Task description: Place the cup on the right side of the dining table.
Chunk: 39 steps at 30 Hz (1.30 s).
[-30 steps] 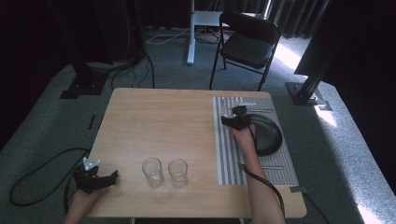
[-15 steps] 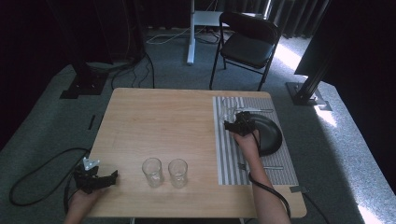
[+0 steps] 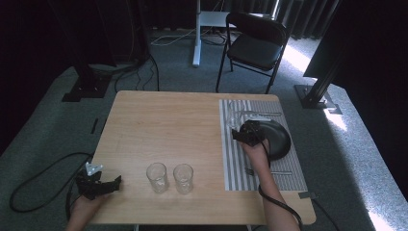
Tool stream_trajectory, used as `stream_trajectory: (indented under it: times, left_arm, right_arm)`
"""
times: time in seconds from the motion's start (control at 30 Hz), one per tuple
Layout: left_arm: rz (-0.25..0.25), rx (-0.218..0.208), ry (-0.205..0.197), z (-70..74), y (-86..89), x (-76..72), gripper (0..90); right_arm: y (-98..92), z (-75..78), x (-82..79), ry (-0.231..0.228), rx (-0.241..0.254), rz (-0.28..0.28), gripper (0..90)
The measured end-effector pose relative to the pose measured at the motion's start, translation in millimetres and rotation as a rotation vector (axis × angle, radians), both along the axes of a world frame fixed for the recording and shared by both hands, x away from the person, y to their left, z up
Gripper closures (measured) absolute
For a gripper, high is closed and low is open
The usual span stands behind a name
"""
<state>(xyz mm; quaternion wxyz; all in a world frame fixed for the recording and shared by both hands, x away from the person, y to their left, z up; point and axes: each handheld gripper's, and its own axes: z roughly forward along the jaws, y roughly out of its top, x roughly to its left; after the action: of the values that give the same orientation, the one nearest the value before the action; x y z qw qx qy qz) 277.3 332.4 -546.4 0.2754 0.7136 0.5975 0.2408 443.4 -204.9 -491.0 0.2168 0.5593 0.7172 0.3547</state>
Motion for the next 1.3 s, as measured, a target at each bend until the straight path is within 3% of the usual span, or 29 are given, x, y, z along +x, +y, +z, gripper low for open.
stream_trajectory:
  times: [0.1,0.27,0.43,0.7,0.83,1.3]
  left_arm:
    - [0.0,0.0,0.0,0.0,0.0,0.0,0.6]
    - [0.0,0.0,0.0,0.0,0.0,0.0,0.6]
    - [0.0,0.0,0.0,0.0,0.0,0.0,0.6]
    - [0.0,0.0,0.0,0.0,0.0,0.0,0.6]
    - [0.0,0.0,0.0,0.0,0.0,0.0,0.6]
    - [0.0,0.0,0.0,0.0,0.0,0.0,0.6]
  right_arm:
    - [-3.8,-1.6,-4.8,0.012,0.015,0.005,15.1]
    - [-8.1,-1.6,-12.0,0.002,0.04,-0.003,14.3]
    - [-9.4,-5.9,-22.7,0.005,0.01,0.002,13.3]
    - [-13.1,-8.2,-38.5,-0.042,-0.018,-0.024,13.3]
    - [-17.1,-4.9,-47.1,-0.069,0.001,-0.035,13.3]
    - [-34.2,-10.7,-68.3,-0.065,0.001,-0.065,13.3]
